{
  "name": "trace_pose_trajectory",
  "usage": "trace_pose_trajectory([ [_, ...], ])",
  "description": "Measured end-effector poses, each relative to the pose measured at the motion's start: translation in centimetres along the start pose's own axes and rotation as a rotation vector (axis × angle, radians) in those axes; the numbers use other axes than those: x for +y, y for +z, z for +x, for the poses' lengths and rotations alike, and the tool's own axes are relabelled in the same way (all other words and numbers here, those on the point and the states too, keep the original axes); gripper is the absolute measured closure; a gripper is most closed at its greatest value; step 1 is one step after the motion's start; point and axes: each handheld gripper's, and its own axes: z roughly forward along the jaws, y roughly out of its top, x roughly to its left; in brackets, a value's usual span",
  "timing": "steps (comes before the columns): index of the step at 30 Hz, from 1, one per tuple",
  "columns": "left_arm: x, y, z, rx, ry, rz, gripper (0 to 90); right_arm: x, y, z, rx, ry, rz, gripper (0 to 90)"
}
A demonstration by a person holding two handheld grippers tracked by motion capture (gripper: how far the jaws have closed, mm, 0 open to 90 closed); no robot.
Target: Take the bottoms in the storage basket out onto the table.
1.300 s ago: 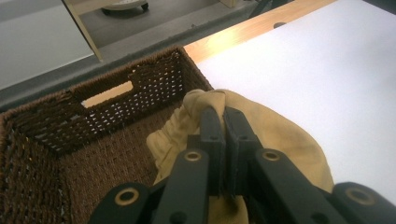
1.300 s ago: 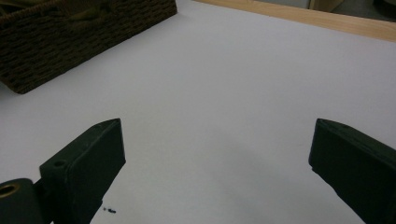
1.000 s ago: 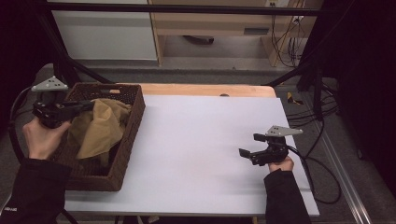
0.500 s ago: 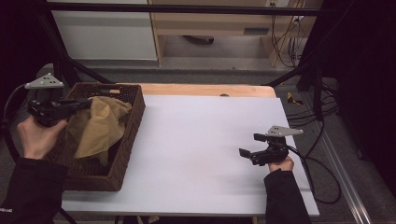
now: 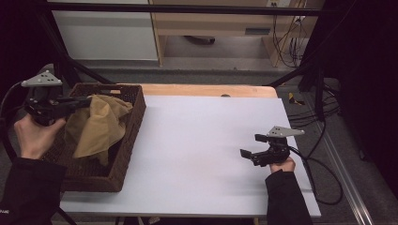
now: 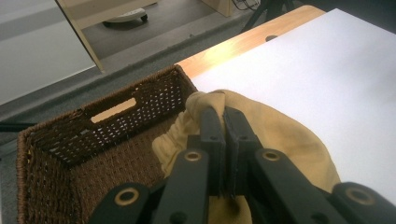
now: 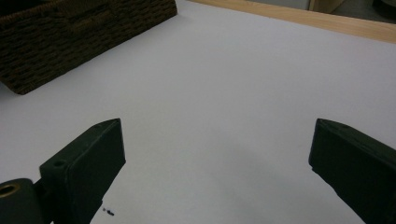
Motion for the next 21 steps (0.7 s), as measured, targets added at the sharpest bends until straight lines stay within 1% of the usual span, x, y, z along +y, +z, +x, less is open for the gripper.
trace_pose_trajectory([
  [20,1.2,-1.5,-0.5,-0.003,0.018,-0.029,86.6,0.0,0.0,0.0,0.001,-0.003,0.000,4.2],
  [21,1.3,-1.6,-0.5,-0.004,0.013,-0.034,86.6,0.0,0.0,0.0,0.000,-0.003,0.000,4.1],
])
